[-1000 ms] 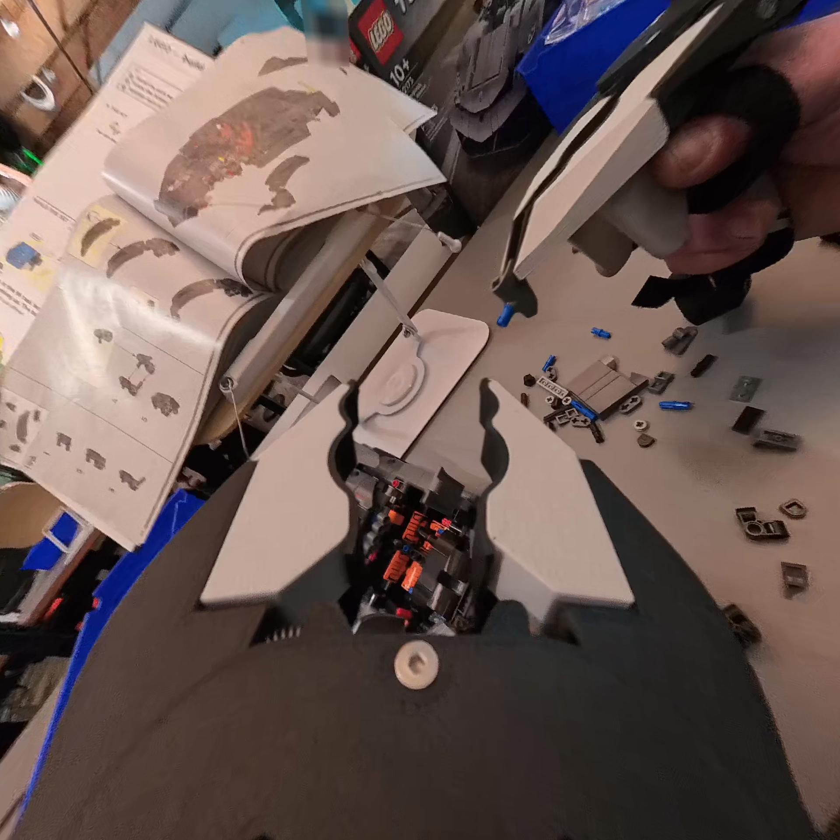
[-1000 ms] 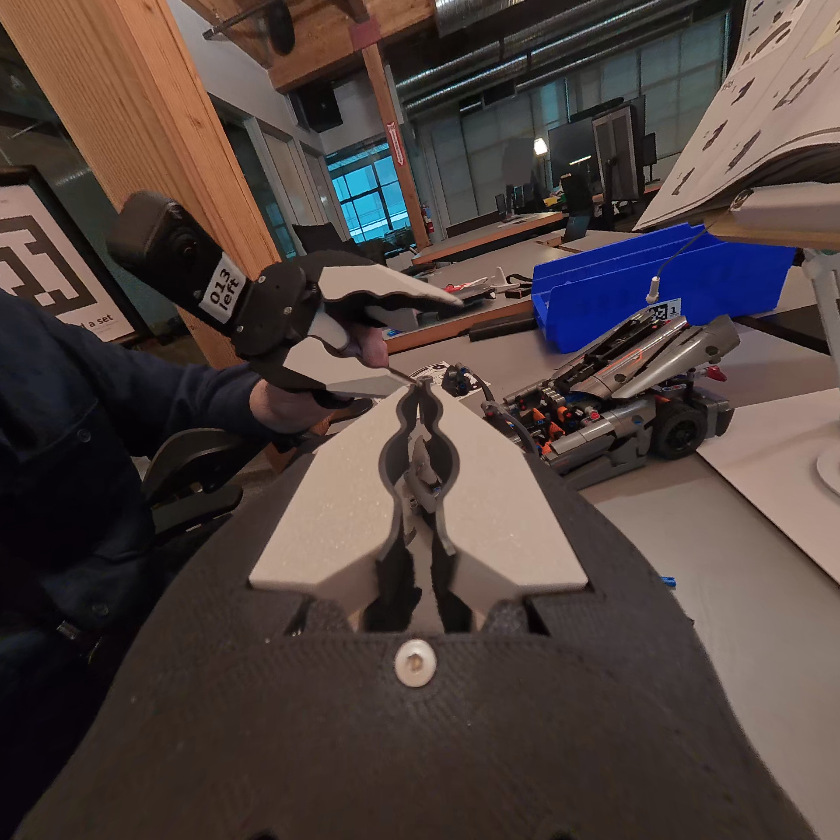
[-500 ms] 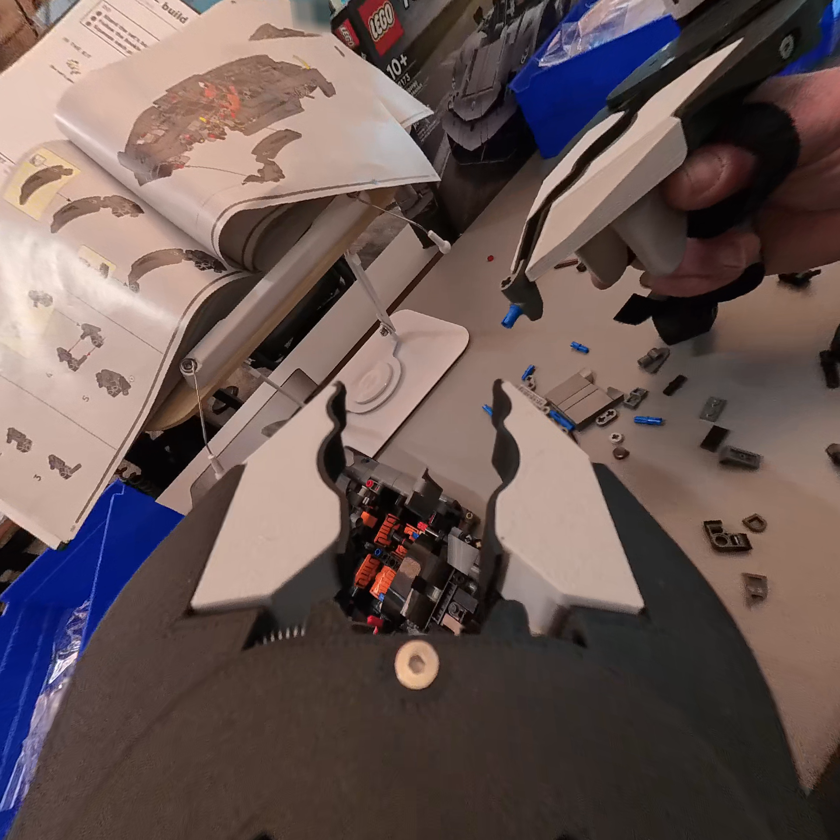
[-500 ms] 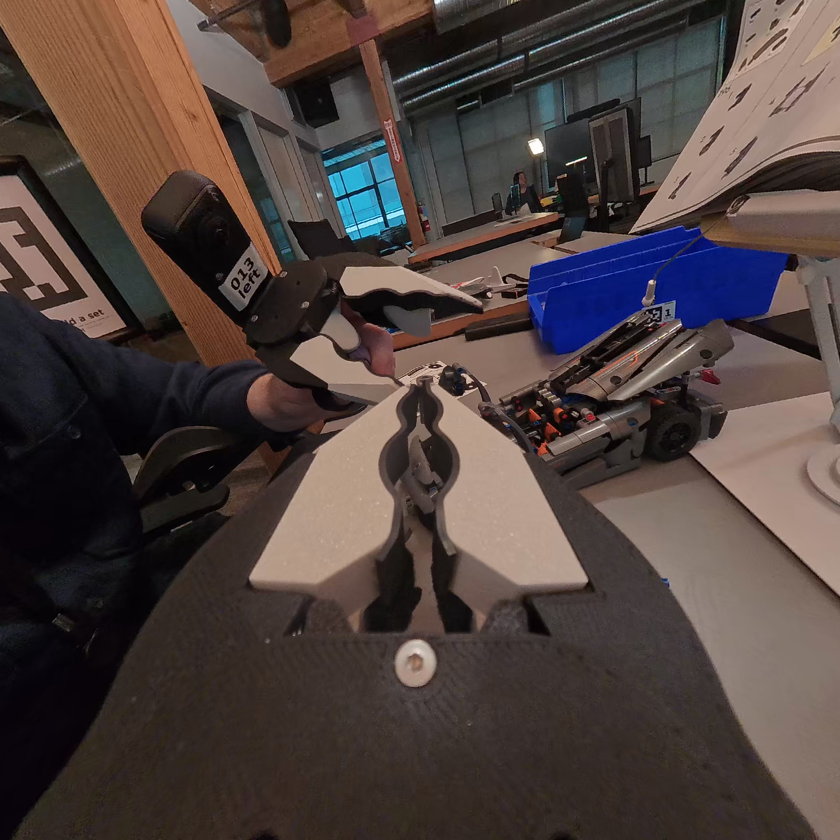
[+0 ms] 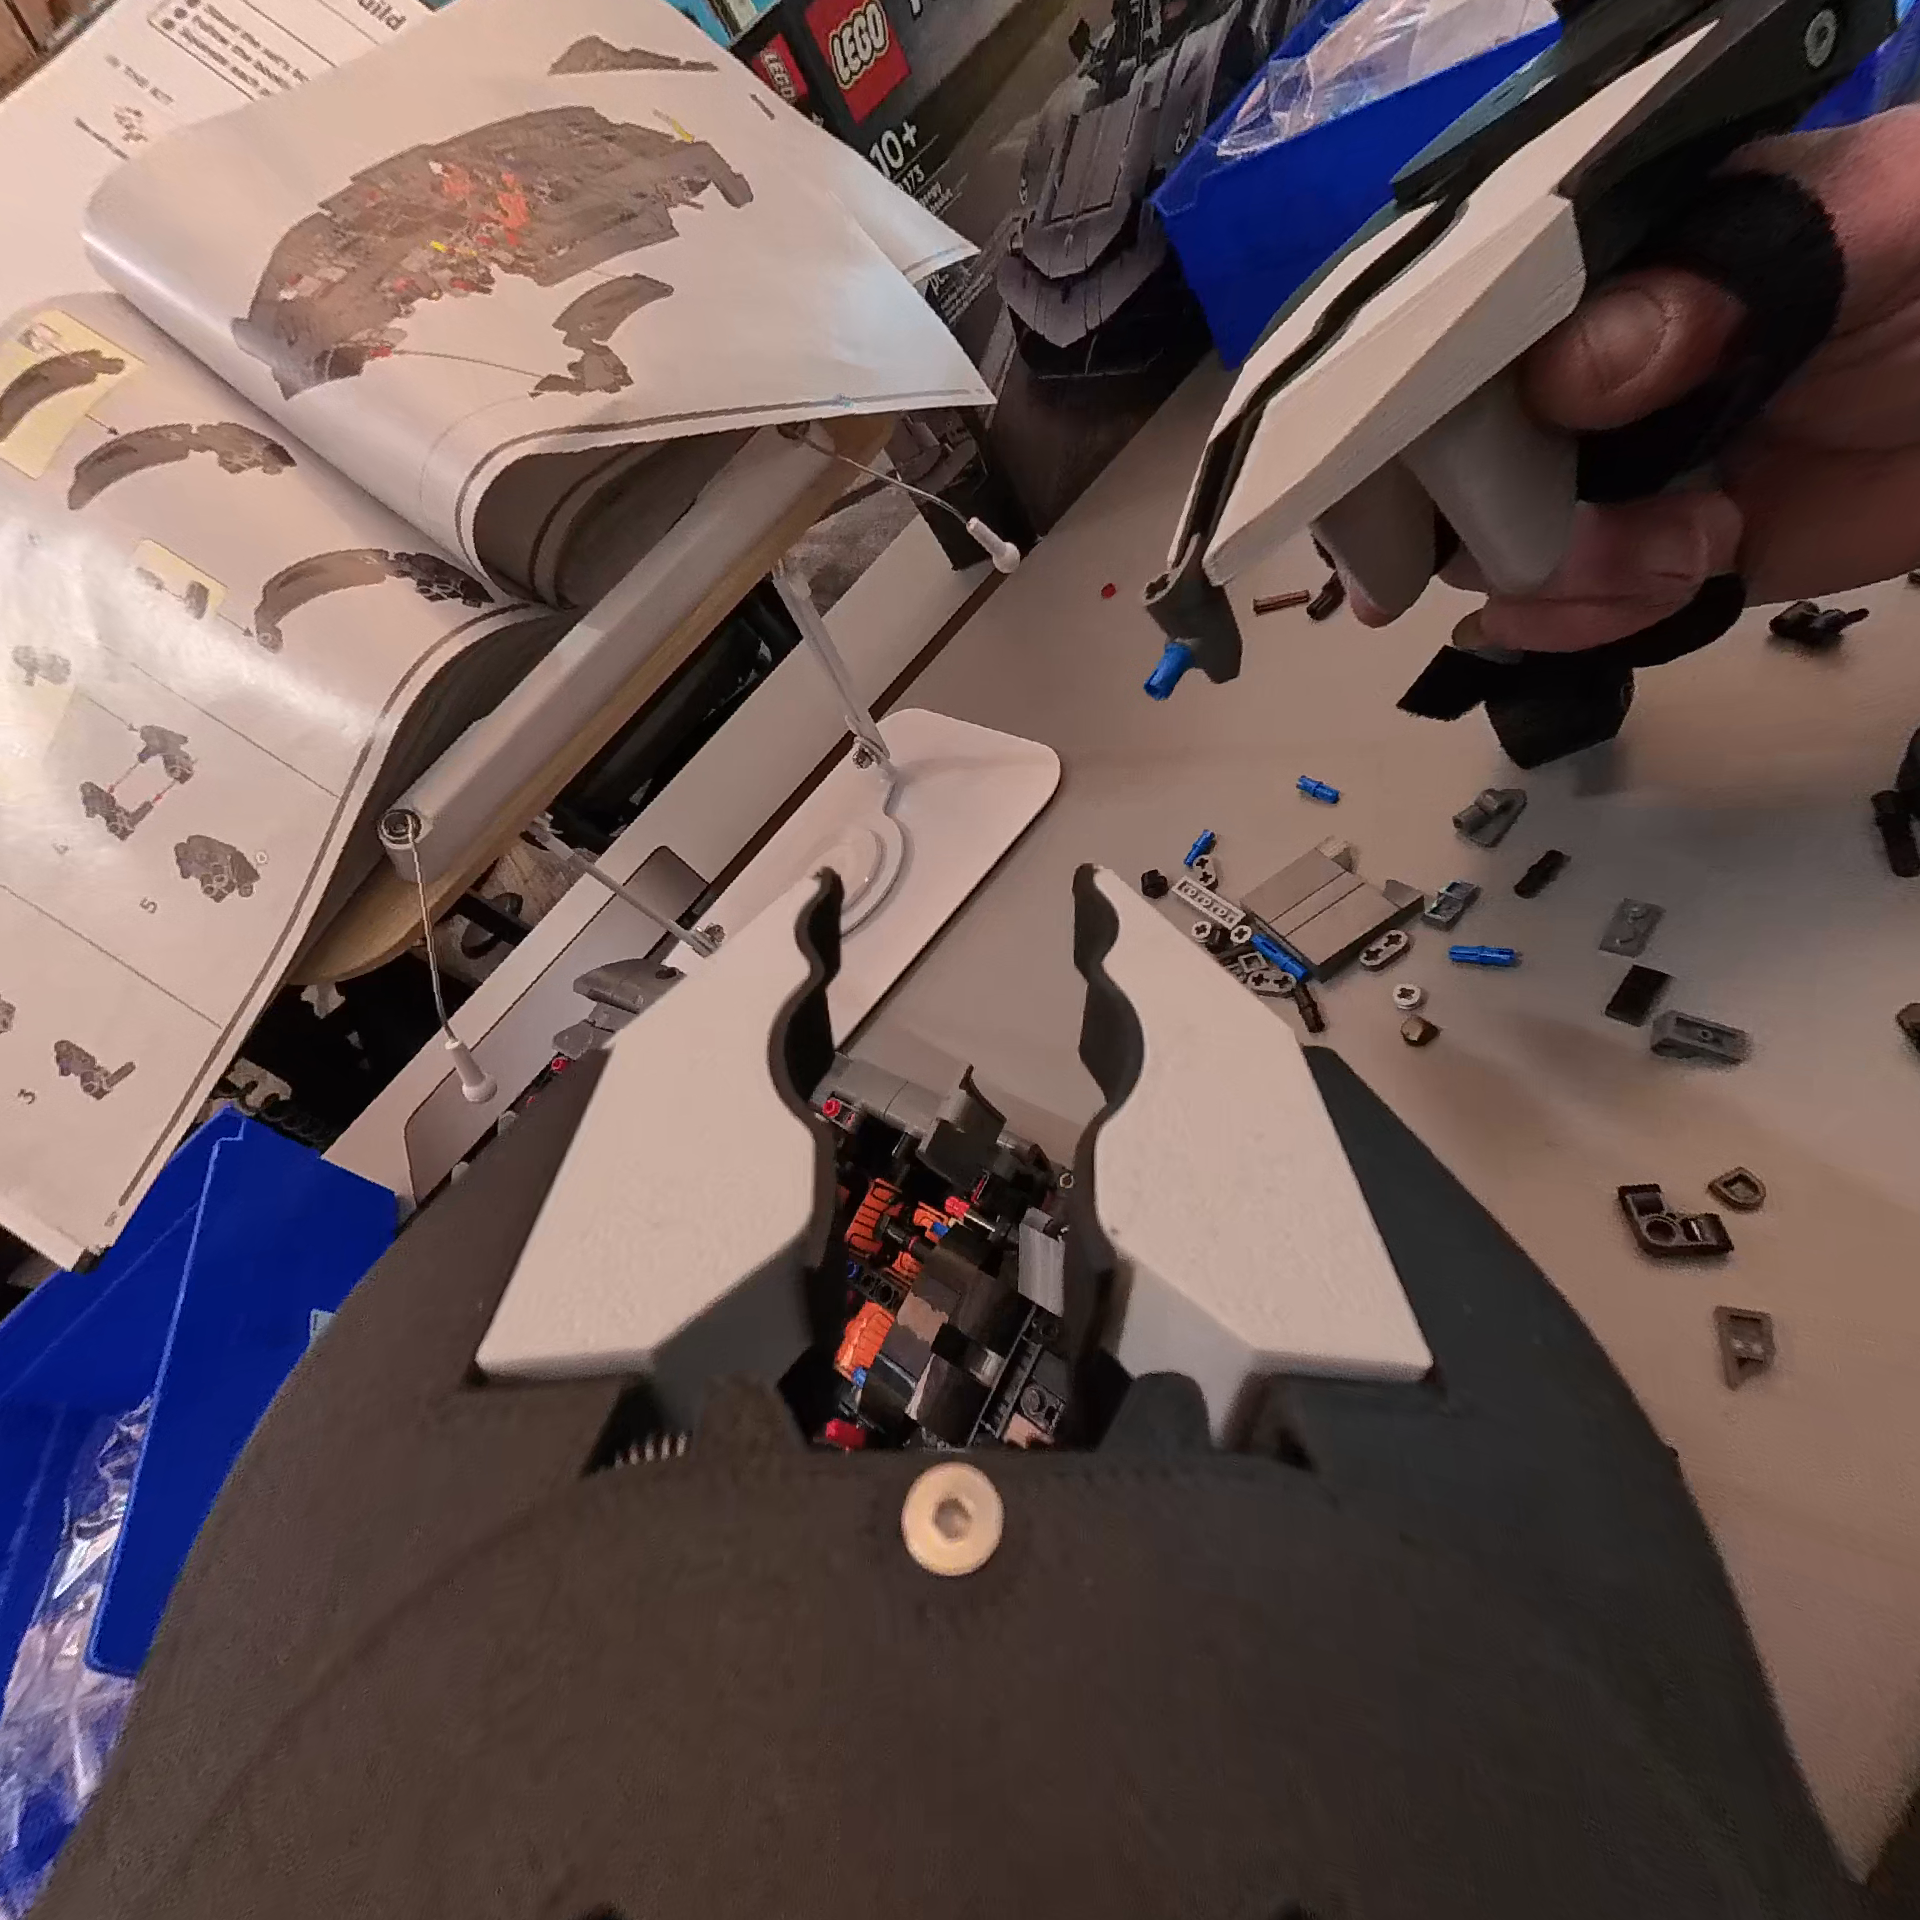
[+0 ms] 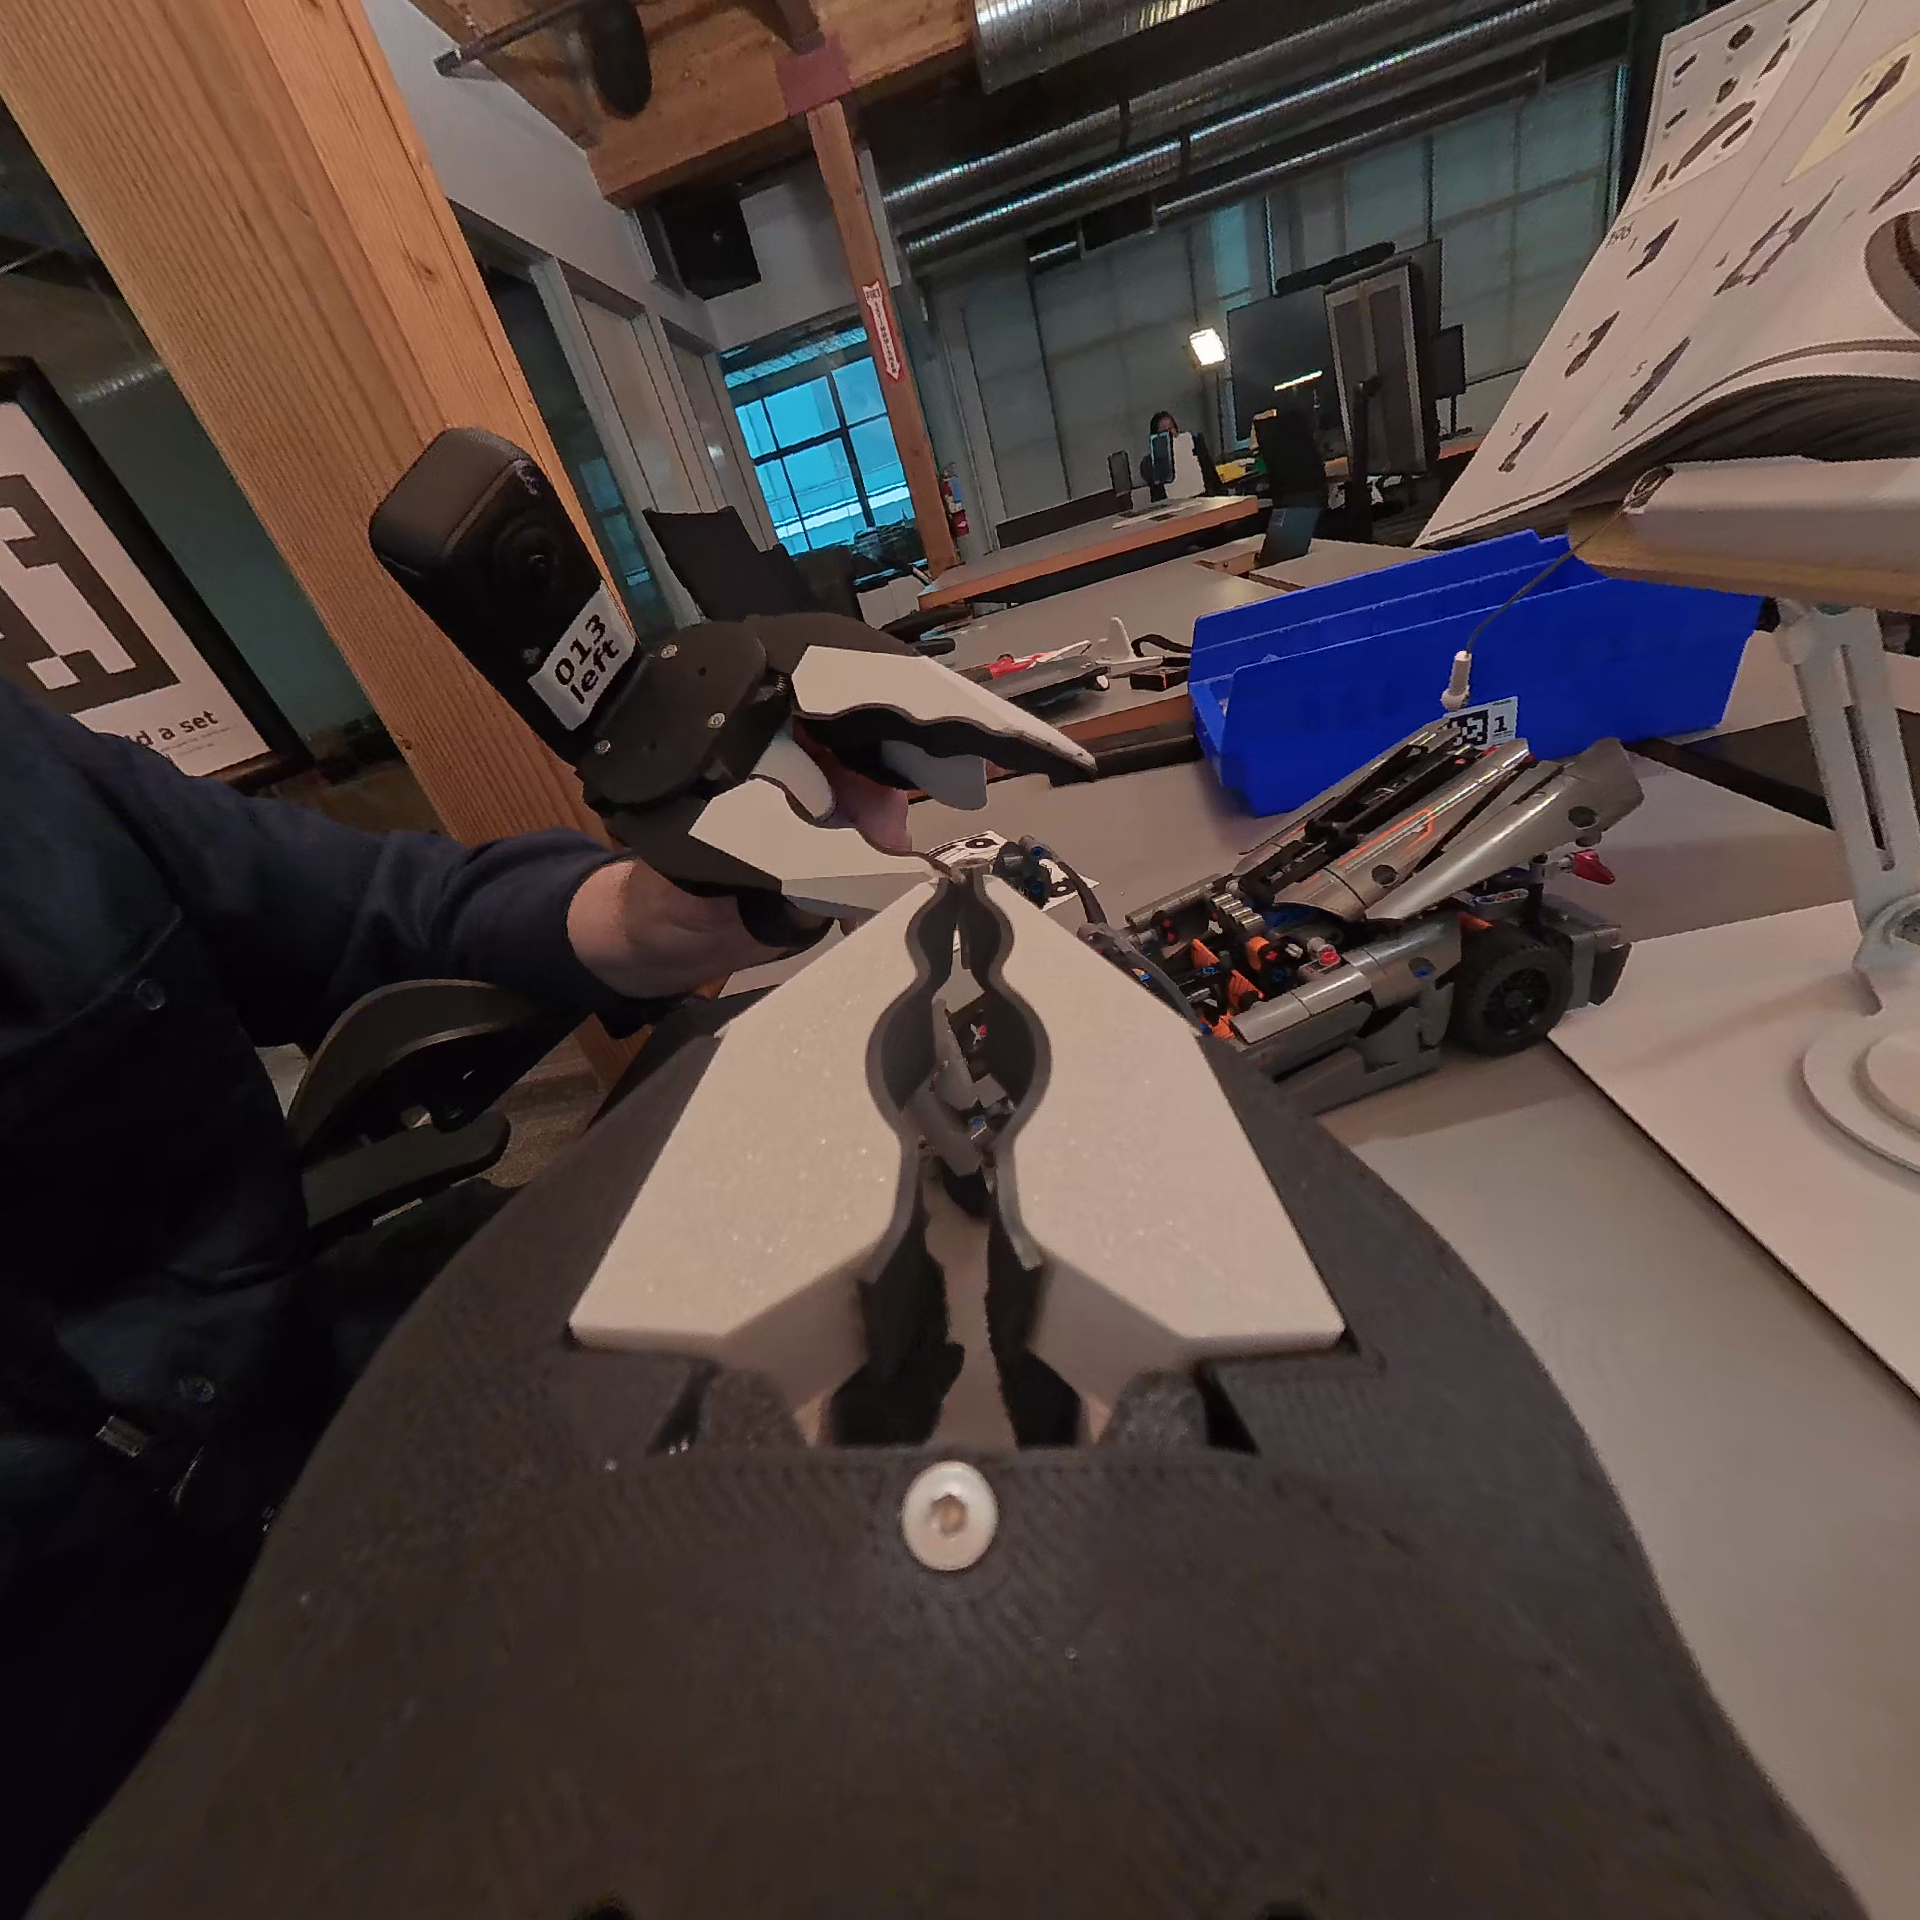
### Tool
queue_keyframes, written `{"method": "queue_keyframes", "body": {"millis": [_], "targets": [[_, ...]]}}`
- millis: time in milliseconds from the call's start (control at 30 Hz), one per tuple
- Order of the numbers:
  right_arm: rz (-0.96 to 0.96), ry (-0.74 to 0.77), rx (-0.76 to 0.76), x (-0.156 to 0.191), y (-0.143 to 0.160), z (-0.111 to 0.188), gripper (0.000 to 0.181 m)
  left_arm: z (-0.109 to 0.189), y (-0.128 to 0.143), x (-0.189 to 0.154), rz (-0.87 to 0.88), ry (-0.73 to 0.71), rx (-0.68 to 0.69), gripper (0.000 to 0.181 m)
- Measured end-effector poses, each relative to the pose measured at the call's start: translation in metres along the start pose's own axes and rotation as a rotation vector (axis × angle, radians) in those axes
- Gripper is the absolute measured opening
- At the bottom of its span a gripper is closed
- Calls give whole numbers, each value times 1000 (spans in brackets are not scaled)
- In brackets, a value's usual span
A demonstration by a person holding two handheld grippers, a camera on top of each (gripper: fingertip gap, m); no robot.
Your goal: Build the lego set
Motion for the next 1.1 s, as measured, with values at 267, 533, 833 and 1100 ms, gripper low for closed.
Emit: {"method": "queue_keyframes", "body": {"millis": [267, 533, 833, 1100], "targets": [[-2, 7, -9, -1, -1, 1, 0, -5, 4, 0, 19, 3, 24, 62], [-7, 8, -26, -1, -2, 3, 0, -7, 6, 2, 41, 6, 20, 67], [-20, 1, -38, -2, -2, 2, 0, -8, 8, 3, 53, 11, 20, 67], [-38, -13, -59, -3, -2, 3, 0, -7, 7, 2, 51, 25, 4, 66]]}}
Point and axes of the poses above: each gripper's, where its closed fingertips meet, z back along the fingers, y out of its underside, x = y × z across the jaws, the point moved 10 cm from there along z, back along the fingers, and after that the axes turned 13 degrees about -y, right-handed, at the moved point
